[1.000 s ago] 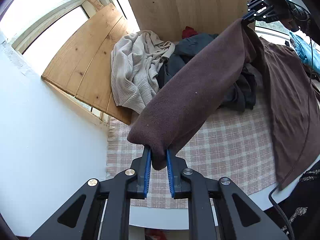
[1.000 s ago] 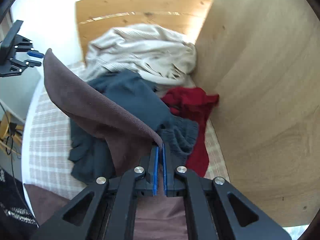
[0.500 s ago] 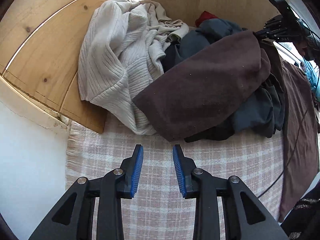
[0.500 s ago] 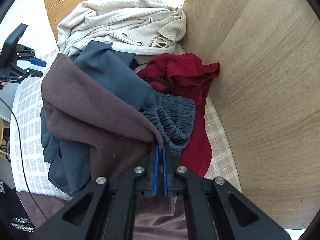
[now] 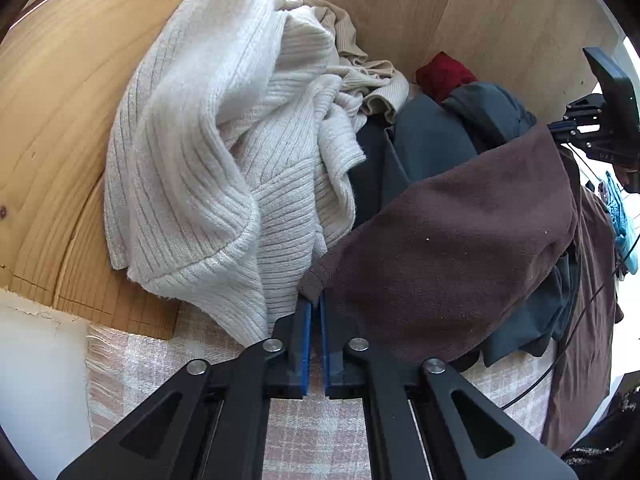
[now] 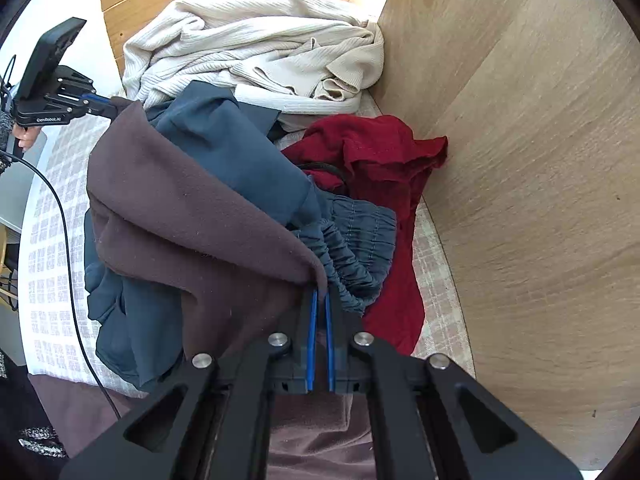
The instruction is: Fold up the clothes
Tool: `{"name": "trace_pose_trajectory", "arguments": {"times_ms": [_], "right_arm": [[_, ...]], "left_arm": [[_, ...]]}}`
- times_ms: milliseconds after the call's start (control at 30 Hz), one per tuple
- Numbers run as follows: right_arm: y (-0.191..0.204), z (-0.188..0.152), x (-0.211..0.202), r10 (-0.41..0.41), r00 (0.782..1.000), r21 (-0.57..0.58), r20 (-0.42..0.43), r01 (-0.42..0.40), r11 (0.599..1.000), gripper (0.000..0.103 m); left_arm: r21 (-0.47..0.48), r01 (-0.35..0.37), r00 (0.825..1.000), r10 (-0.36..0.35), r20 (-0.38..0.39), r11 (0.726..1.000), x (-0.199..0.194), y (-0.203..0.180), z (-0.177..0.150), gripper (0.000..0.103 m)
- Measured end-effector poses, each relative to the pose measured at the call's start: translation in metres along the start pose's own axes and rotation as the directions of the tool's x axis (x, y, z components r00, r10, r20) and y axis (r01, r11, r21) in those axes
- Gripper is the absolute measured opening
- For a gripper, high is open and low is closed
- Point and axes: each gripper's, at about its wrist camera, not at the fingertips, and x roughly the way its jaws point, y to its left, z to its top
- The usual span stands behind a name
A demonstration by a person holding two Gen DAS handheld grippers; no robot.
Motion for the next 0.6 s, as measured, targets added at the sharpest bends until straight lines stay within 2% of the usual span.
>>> {"name": "trace_pose_trajectory", "arguments": {"times_ms": [100, 167, 267, 300, 367, 467, 533, 600], "right_arm": [[0.004, 0.005, -0.020, 0.032, 0.997, 0.004, 0.066, -0.033, 0.999, 0.004], [0.012, 0.009, -0.037, 0.043, 0.992, -0.018, 0.119, -0.041, 0.999, 0.004], [0.028, 0.009, -0.054, 0.086, 0.981, -0.054, 0.177, -0.077, 0.996, 0.004], [0.034, 0.007, -0.054, 0.107, 0.979, -0.076, 0.172, -0.095, 0.993, 0.005], [0.042, 0.003, -0.046, 0.146, 0.982, -0.107, 0.120, -0.133, 0.985, 0.013], [0.023, -0.007, -0.048, 0.169, 0.978, -0.031, 0.122, -0.166, 0.986, 0.029], [0.006, -0.020, -0.049, 0.083, 0.989, -0.004, 0.124, -0.083, 0.997, 0.036], [-0.001, -0.029, -0.037, 0.003, 0.998, -0.072, 0.062, 0.002, 0.997, 0.037]], "left_arm": [[0.005, -0.016, 0.997, 0.015, 0.070, 1.000, -0.039, -0.003, -0.008, 0.003], [0.004, -0.056, 0.992, 0.055, 0.117, 0.998, -0.077, -0.003, -0.015, 0.003], [-0.002, -0.102, 0.974, 0.100, 0.201, 0.995, -0.142, -0.009, -0.028, 0.003], [-0.004, -0.113, 0.967, 0.111, 0.230, 0.994, -0.163, -0.012, -0.034, 0.003], [-0.003, -0.122, 0.954, 0.118, 0.276, 0.992, -0.201, -0.029, -0.050, 0.003], [0.024, -0.117, 0.953, 0.106, 0.283, 0.993, -0.227, -0.039, -0.065, 0.003], [0.032, -0.132, 0.961, 0.120, 0.251, 0.991, -0.226, -0.047, -0.077, 0.003], [0.028, -0.141, 0.968, 0.131, 0.216, 0.990, -0.219, -0.050, -0.084, 0.003]]}}
